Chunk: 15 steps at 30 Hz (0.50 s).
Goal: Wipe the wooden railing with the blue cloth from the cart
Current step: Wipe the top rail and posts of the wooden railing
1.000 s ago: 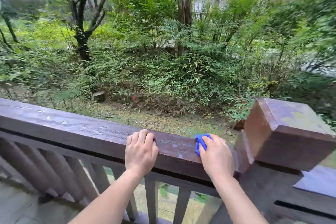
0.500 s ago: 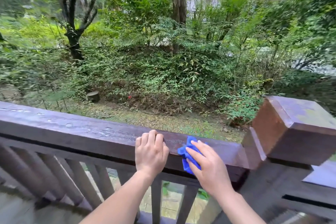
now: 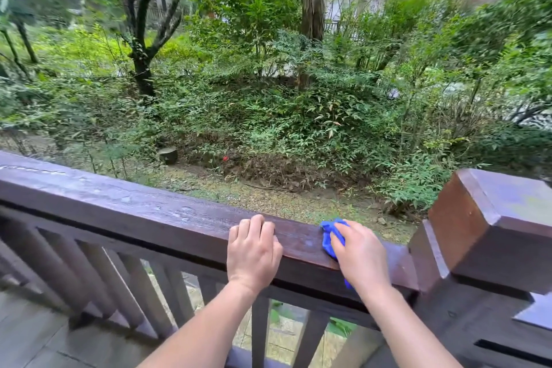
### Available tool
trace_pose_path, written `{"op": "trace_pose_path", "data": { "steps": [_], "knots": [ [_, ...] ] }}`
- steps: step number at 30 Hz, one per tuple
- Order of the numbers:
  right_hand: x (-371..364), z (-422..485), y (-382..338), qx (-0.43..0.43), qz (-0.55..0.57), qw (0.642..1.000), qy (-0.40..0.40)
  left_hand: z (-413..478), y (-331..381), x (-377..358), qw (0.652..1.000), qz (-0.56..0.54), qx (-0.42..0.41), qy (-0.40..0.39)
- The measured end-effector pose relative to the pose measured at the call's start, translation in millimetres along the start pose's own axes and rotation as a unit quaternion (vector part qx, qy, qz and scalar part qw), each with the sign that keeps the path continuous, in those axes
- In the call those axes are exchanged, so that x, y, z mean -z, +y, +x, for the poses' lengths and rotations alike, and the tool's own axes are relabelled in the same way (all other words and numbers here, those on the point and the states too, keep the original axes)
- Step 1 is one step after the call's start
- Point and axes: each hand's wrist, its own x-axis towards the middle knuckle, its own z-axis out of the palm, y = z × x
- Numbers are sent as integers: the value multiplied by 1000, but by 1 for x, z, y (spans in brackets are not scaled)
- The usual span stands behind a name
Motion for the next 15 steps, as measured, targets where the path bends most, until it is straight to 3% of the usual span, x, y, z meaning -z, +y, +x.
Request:
{"op": "trace_pose_path", "data": {
  "steps": [2,7,11,13,15],
  "knots": [
    [-3,5,-16,6,11,1000,-16,1,0,0,1000,0,-2,5],
    [-4,-22,-9,169,4,984,-47,0,-1,-3,1000,-4,-2,21],
    [2,16,-5,13,-31,998,-58,1,1,0,1000,-5,0,16],
    [-3,15,-23,30,-27,997,-62,1,2,-1,1000,-7,-2,21],
    [-9,-7,-37,115,10,991,-71,1,0,-3,1000,-12,-1,26]
  ]
}}
